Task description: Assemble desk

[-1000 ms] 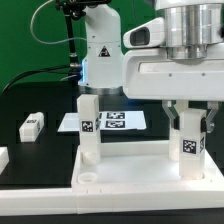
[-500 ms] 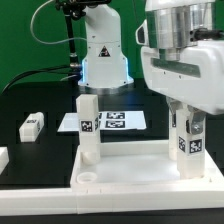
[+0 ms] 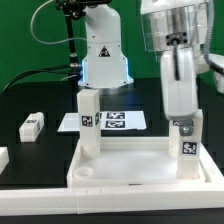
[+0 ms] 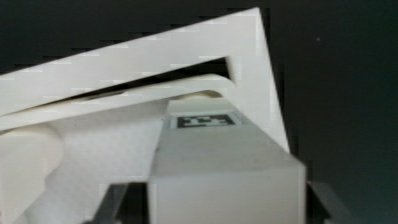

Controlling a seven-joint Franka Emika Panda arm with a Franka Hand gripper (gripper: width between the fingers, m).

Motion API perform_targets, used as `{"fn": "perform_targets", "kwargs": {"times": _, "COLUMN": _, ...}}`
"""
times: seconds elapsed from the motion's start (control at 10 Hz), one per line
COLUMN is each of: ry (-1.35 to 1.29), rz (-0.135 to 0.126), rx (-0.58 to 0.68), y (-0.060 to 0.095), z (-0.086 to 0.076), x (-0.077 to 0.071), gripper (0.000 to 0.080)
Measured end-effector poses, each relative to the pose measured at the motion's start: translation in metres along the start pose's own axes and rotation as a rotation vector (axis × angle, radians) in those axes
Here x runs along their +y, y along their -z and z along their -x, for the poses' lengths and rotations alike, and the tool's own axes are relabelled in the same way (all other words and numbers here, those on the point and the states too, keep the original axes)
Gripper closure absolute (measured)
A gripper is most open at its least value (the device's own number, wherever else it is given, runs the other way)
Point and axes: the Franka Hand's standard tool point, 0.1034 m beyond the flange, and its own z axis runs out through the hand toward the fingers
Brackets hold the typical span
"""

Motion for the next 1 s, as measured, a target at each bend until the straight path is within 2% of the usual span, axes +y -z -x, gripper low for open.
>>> {"fn": "perform_targets", "kwargs": {"times": 0.5, "ry": -0.083, "rz": 0.001, "rx": 0.012, "y": 0.0, "z": -0.007, "x": -0.001, "gripper": 0.0509}}
{"fn": "perform_targets", "kwargs": {"times": 0.6, "ry": -0.072, "rz": -0.002, "rx": 0.009, "y": 0.002, "z": -0.006, "x": -0.002, "gripper": 0.0401}}
{"fn": "perform_targets", "kwargs": {"times": 0.7, "ry": -0.05, "rz": -0.012, "rx": -0.002, "y": 0.012, "z": -0.003, "x": -0.004, "gripper": 0.0262}}
{"fn": "perform_targets", "kwargs": {"times": 0.8, "ry": -0.039, "rz": -0.022, "rx": -0.016, "y": 0.025, "z": -0.001, "x": -0.004, "gripper": 0.0185}}
{"fn": "perform_targets", "kwargs": {"times": 1.0, "ry": -0.014, "rz": -0.047, "rx": -0.045, "y": 0.055, "z": -0.001, "x": -0.004, "gripper": 0.0157}}
